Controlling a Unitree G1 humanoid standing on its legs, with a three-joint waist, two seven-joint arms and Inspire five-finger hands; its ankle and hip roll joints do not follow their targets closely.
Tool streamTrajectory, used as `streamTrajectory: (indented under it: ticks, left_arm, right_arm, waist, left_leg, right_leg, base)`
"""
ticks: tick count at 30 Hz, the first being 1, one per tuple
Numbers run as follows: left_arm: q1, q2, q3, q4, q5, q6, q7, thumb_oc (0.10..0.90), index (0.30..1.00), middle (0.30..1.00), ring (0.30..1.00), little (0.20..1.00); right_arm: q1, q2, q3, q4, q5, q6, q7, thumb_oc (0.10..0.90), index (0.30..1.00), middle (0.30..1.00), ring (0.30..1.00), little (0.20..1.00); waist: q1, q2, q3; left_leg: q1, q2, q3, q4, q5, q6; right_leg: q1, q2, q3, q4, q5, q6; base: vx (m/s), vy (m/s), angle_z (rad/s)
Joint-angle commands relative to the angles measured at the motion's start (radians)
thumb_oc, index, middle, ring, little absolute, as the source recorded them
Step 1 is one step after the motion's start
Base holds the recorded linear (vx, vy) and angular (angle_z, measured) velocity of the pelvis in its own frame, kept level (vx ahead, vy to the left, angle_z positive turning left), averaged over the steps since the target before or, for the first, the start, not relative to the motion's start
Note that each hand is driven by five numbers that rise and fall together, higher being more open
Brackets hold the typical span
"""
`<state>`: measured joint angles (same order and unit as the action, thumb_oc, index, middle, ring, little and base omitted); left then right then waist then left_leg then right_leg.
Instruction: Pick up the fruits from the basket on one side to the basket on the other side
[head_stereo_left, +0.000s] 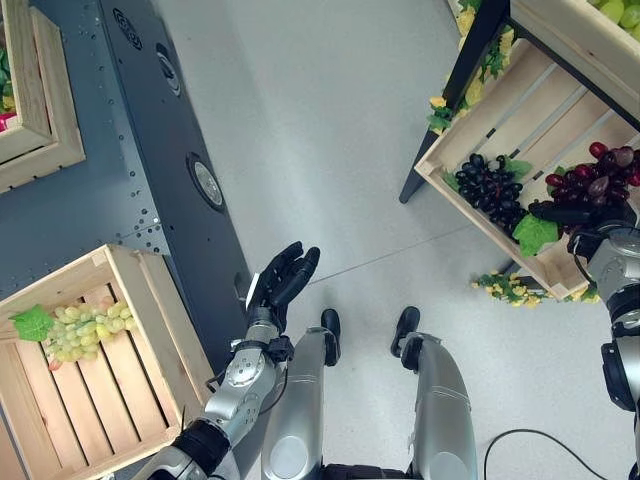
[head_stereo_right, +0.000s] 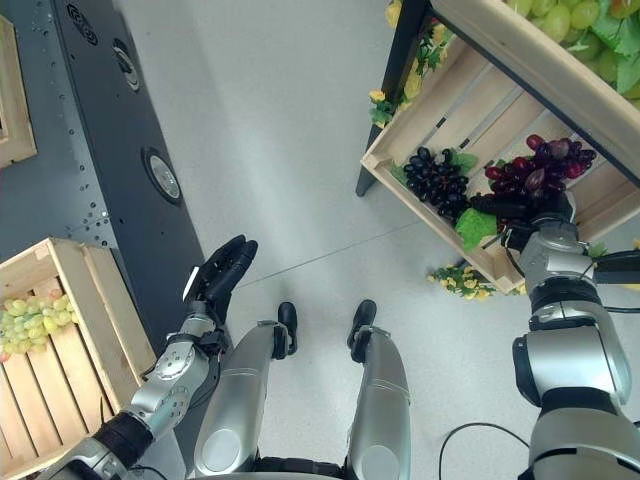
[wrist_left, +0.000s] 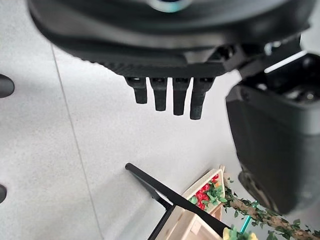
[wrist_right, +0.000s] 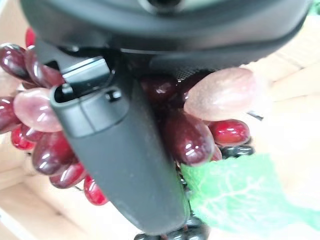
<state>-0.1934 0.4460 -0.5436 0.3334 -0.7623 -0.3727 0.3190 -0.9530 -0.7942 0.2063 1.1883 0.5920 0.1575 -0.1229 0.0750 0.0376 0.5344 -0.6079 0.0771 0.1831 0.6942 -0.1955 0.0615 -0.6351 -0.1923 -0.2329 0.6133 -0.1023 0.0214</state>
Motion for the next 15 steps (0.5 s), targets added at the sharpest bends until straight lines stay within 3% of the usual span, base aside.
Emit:
streamTrajectory:
  ticks: [1, 7, 15]
  left_arm:
    - [0.029, 0.017, -0.016, -0.161, 0.012, -0.103, 0.014, 0.800, 0.900, 0.900, 0.900, 0.900]
    - [0.030, 0.021, -0.038, -0.168, 0.010, -0.109, 0.025, 0.800, 0.900, 0.900, 0.900, 0.900]
    - [0.033, 0.017, -0.064, -0.174, 0.009, -0.118, 0.024, 0.800, 0.900, 0.900, 0.900, 0.900]
  right_arm:
    - [-0.103, -0.220, 0.087, 0.016, -0.195, 0.017, -0.104, 0.800, 0.900, 0.900, 0.900, 0.900]
    - [-0.149, -0.236, 0.121, 0.042, -0.275, 0.081, -0.180, 0.800, 0.900, 0.900, 0.900, 0.900]
    - [-0.258, -0.251, 0.245, 0.059, -0.558, 0.179, -0.249, 0.800, 0.900, 0.900, 0.900, 0.900]
  waist:
    - [0.000, 0.017, -0.014]
    - [0.004, 0.021, -0.014]
    - [0.011, 0.034, -0.014]
  left_leg:
    - [0.082, -0.018, 0.019, -0.057, -0.091, 0.002]
    - [0.088, -0.019, 0.019, -0.065, -0.088, 0.000]
    - [0.082, -0.028, 0.015, -0.071, -0.084, 0.000]
  right_leg:
    - [0.100, -0.013, -0.037, -0.017, -0.067, 0.007]
    - [0.105, -0.016, -0.040, -0.018, -0.069, 0.008]
    - [0.095, -0.022, -0.042, -0.011, -0.076, 0.003]
  base:
    - [0.00, 0.000, 0.00]
    - [0.00, 0.000, 0.00]
    - [0.00, 0.001, 0.00]
